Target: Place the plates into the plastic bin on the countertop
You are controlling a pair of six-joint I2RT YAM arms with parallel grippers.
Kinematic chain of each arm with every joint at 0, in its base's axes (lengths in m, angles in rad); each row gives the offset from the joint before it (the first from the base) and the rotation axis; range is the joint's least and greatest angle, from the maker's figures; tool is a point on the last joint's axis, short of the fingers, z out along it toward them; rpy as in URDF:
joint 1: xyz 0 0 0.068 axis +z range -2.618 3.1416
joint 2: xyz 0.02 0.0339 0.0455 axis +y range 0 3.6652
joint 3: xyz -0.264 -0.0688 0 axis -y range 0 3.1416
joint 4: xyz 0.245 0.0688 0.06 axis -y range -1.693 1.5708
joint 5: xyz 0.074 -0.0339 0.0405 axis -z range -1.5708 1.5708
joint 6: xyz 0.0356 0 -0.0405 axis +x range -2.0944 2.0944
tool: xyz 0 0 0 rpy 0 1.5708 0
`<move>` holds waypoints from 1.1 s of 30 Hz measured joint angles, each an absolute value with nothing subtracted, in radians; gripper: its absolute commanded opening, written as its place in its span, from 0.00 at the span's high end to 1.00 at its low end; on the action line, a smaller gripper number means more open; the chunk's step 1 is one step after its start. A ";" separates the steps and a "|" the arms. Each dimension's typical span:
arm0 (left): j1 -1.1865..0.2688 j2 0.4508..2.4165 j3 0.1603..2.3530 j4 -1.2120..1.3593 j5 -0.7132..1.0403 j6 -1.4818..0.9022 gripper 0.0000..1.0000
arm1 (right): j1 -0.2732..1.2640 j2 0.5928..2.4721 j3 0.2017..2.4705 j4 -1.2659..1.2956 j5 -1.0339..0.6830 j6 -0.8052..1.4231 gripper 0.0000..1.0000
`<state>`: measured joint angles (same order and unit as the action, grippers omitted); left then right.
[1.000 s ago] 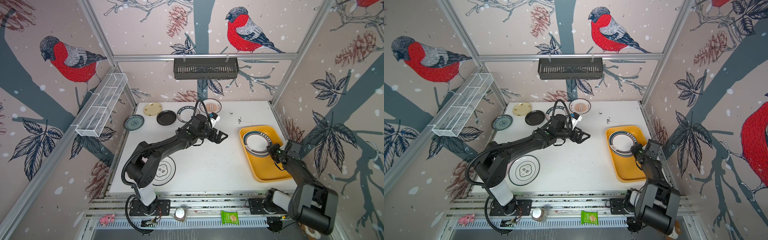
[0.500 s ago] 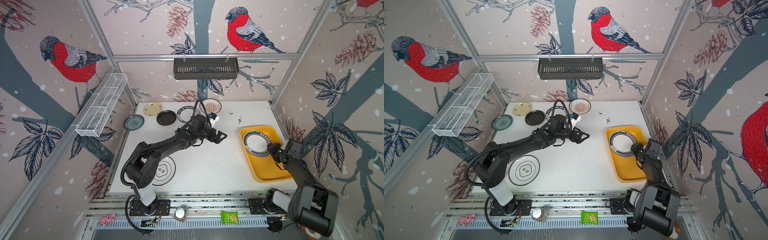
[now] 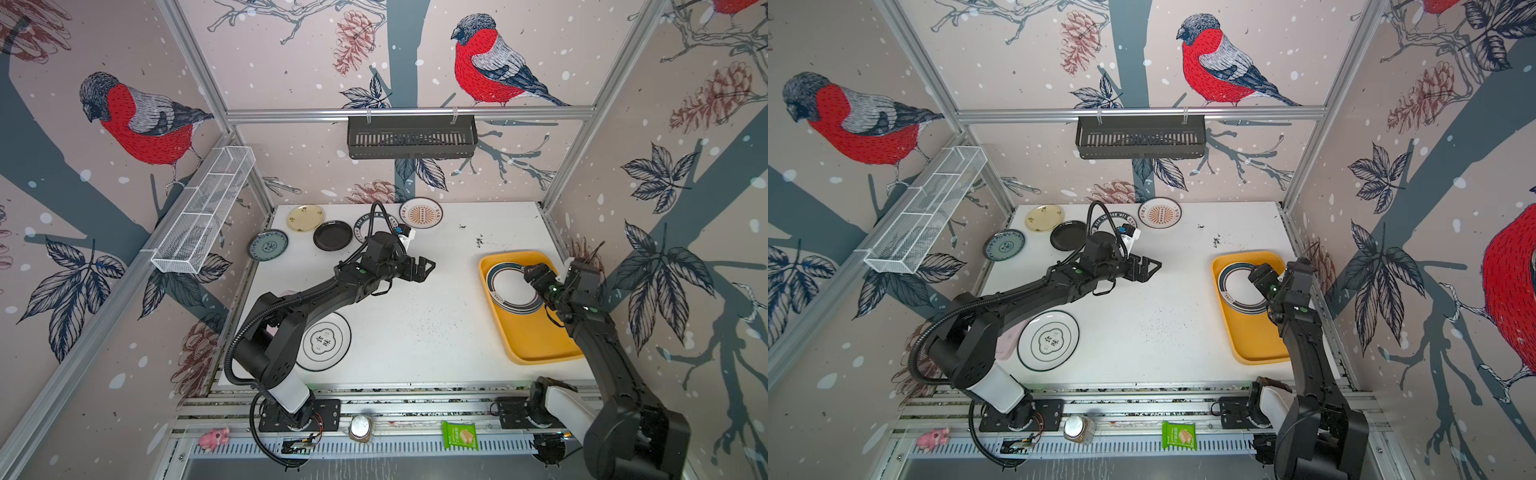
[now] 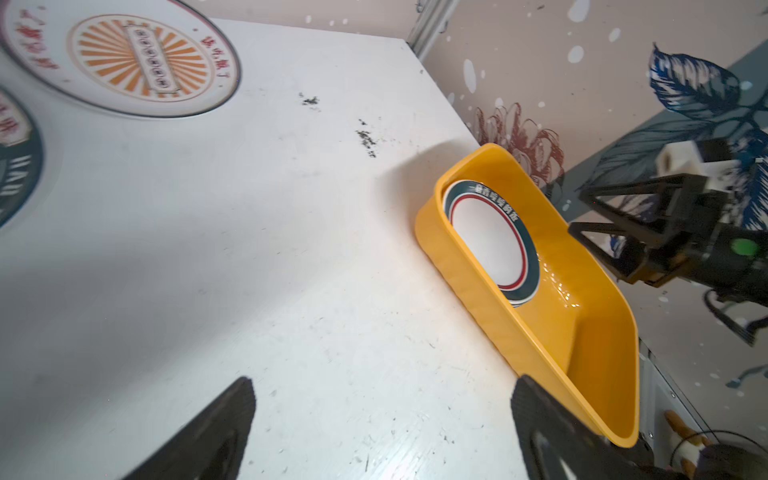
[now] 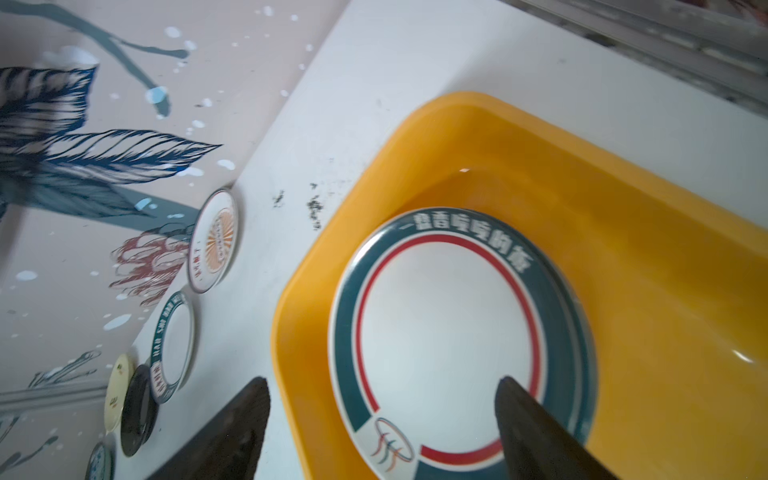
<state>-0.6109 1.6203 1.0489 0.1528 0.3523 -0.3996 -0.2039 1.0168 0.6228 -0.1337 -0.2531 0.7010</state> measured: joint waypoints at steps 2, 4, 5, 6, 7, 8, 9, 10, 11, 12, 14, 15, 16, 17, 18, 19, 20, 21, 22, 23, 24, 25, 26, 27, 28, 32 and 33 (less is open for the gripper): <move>-0.590 1.587 1.014 0.155 0.323 -0.428 0.03 | -0.123 1.018 0.673 -0.131 -0.231 0.696 0.06; -0.577 1.544 0.970 0.164 0.276 -0.451 0.04 | -0.052 1.024 0.715 -0.131 -0.211 0.696 0.03; -0.577 1.524 0.952 0.162 0.243 -0.470 0.04 | -0.011 1.033 0.737 -0.131 -0.201 0.691 0.01; -0.575 1.509 0.938 0.157 0.216 -0.480 0.04 | 0.028 1.042 0.757 -0.132 -0.183 0.682 0.00; -0.572 1.492 0.923 0.143 0.180 -0.499 0.04 | 0.072 1.053 0.779 -0.132 -0.177 0.681 0.00; -0.566 1.474 0.908 0.125 0.134 -0.524 0.03 | 0.128 1.066 0.805 -0.131 -0.171 0.676 0.01; -0.556 1.459 0.895 0.104 0.091 -0.548 0.03 | 0.168 1.076 0.823 -0.128 -0.157 0.673 0.00; -0.544 1.441 0.879 0.081 0.044 -0.572 0.04 | 0.218 1.092 0.846 -0.125 -0.145 0.666 0.00; -0.532 1.423 0.865 0.052 0.002 -0.595 0.04 | 0.266 1.111 0.867 -0.118 -0.139 0.655 0.00; -0.522 1.408 0.853 0.027 -0.031 -0.618 0.03 | 0.305 1.128 0.882 -0.112 -0.127 0.653 0.00; -0.500 1.370 0.823 -0.024 -0.089 -0.667 0.04 | 0.375 1.168 0.905 -0.089 -0.120 0.651 0.01; -0.493 1.352 0.809 -0.044 -0.111 -0.687 0.03 | 0.406 1.189 0.912 -0.075 -0.119 0.649 0.00; -0.487 1.327 0.790 -0.069 -0.138 -0.710 0.04 | 0.437 1.214 0.917 -0.059 -0.113 0.648 0.00; -0.481 1.299 0.769 -0.096 -0.165 -0.734 0.04 | 0.468 1.243 0.922 -0.044 -0.114 0.648 0.00; -0.477 1.278 0.754 -0.117 -0.182 -0.748 0.03 | 0.495 1.271 0.928 -0.035 -0.114 0.649 0.00; -0.468 1.248 0.732 -0.144 -0.199 -0.763 0.04 | 0.527 1.305 0.936 -0.024 -0.113 0.649 0.00; -0.454 1.218 0.713 -0.169 -0.217 -0.778 0.04 | 0.554 1.335 0.944 -0.014 -0.113 0.649 0.00; -0.436 1.187 0.696 -0.192 -0.231 -0.788 0.03 | 0.577 1.361 0.952 -0.003 -0.113 0.649 0.00; -0.411 1.151 0.678 -0.219 -0.246 -0.798 0.03 | 0.601 1.390 0.961 0.010 -0.114 0.649 0.00; -0.384 1.114 0.660 -0.239 -0.256 -0.808 0.04 | 0.625 1.423 0.973 0.027 -0.114 0.648 0.00; -0.363 1.080 0.643 -0.255 -0.264 -0.815 0.03 | 0.640 1.448 0.982 0.041 -0.121 0.649 0.00; -0.341 1.044 0.628 -0.281 -0.272 -0.823 0.04 | 0.658 1.480 0.993 0.057 -0.131 0.648 0.01; -0.322 1.003 0.613 -0.307 -0.279 -0.832 0.04 | 0.675 1.510 1.005 0.065 -0.136 0.649 0.00; -0.310 0.968 0.605 -0.333 -0.288 -0.837 0.03 | 0.689 1.539 1.016 0.077 -0.139 0.649 0.01; -0.301 0.932 0.599 -0.356 -0.292 -0.841 0.04 | 0.706 1.571 1.031 0.086 -0.143 0.649 0.00; -0.271 0.821 0.591 -0.450 -0.323 -0.870 0.03 | 0.762 1.705 1.112 0.101 -0.165 0.651 0.01; -0.263 0.807 0.589 -0.468 -0.327 -0.877 0.03 | 0.771 1.732 1.132 0.103 -0.174 0.650 0.01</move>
<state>-0.2634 0.8074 0.5892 -0.4683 -0.3275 -0.8772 0.7708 1.7325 1.1320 0.1032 -0.1741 0.6498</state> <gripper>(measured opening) 0.963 0.996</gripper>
